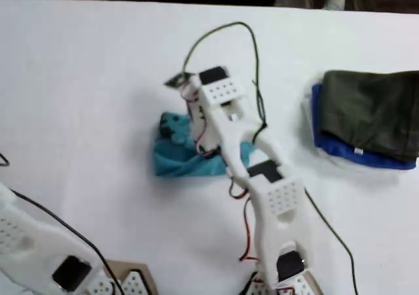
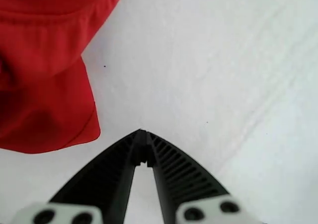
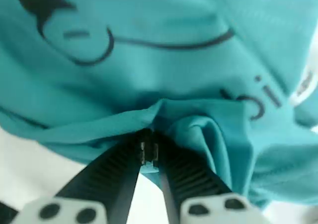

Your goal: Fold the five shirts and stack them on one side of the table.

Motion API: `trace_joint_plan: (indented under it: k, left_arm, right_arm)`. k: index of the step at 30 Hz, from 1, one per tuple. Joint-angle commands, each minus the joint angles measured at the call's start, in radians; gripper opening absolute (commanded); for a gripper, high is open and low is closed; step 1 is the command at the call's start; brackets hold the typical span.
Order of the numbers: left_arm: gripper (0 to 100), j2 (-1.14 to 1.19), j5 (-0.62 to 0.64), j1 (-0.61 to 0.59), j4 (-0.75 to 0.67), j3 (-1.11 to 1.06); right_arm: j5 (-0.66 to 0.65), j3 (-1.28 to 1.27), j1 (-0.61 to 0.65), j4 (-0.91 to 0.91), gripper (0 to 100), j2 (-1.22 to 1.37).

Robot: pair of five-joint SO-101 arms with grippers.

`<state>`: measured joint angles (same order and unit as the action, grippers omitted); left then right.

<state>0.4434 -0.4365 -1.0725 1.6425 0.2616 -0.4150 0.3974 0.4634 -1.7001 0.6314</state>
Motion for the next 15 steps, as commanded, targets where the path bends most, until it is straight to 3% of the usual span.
trace_joint_plan:
  k: [1, 10, 15]
  left_arm:
    - [3, -0.071, -0.003, -0.003, -0.014, 0.004]
    - [3, -0.064, -0.003, 0.015, -0.015, 0.004]
    - [3, -0.064, -0.003, 0.049, -0.015, 0.004]
  right_arm:
    - [-0.055, -0.172, -0.048, -0.013, 2.1, -0.193]
    - [-0.252, -0.404, -0.124, -0.004, 2.1, -0.578]
    - [-0.199, -0.425, -0.117, 0.182, 2.1, -0.654]
